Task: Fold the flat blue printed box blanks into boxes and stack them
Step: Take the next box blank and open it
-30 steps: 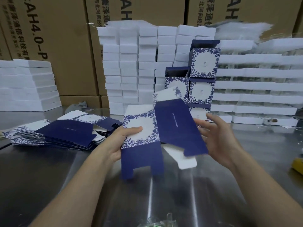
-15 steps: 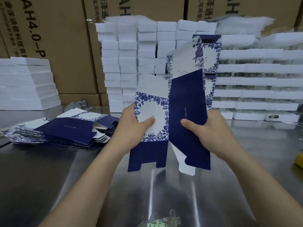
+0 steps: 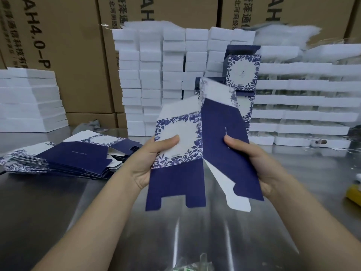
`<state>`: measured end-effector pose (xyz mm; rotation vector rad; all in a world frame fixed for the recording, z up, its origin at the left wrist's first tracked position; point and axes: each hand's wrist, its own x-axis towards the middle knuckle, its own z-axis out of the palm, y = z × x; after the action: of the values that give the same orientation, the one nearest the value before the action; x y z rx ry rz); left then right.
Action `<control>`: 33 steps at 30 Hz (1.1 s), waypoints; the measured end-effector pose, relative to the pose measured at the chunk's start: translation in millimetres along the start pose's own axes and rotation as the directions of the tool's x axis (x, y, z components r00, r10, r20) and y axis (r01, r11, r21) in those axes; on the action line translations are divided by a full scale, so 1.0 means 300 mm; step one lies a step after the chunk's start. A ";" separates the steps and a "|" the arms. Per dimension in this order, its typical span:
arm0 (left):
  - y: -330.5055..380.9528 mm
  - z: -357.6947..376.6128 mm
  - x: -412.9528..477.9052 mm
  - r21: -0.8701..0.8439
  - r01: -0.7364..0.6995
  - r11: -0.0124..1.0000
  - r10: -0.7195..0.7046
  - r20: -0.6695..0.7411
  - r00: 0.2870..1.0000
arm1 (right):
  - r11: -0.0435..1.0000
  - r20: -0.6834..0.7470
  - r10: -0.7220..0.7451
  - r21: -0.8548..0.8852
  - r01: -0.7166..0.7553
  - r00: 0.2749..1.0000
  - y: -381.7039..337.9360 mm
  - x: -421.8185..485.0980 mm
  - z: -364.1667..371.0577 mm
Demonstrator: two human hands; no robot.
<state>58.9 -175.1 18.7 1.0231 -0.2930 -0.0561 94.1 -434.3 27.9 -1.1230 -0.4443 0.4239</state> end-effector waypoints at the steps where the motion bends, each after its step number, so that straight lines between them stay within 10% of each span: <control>1: 0.007 -0.015 0.002 0.041 0.010 0.999 -0.008 -0.051 0.999 | 0.998 -0.057 0.010 -0.061 -0.013 0.998 -0.004 0.002 -0.009; 11: 0.000 -0.063 0.003 0.080 0.155 0.985 -0.123 -0.313 0.942 | 0.971 -0.185 -0.003 -0.237 -0.042 0.983 0.033 0.033 -0.039; 22: 0.012 -0.087 -0.010 0.035 0.217 0.976 -0.195 -0.312 0.930 | 0.983 -0.172 -0.031 -0.182 -0.001 0.985 0.035 0.038 -0.047; 33: 0.004 -0.099 -0.011 0.339 0.181 0.923 -0.077 -0.300 0.951 | 0.980 -0.288 -0.111 -0.191 0.056 0.951 0.037 0.058 -0.098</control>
<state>63.4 -149.1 4.6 1.4021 0.0310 0.0255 123.4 -443.3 9.0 -1.3157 -0.2666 0.1354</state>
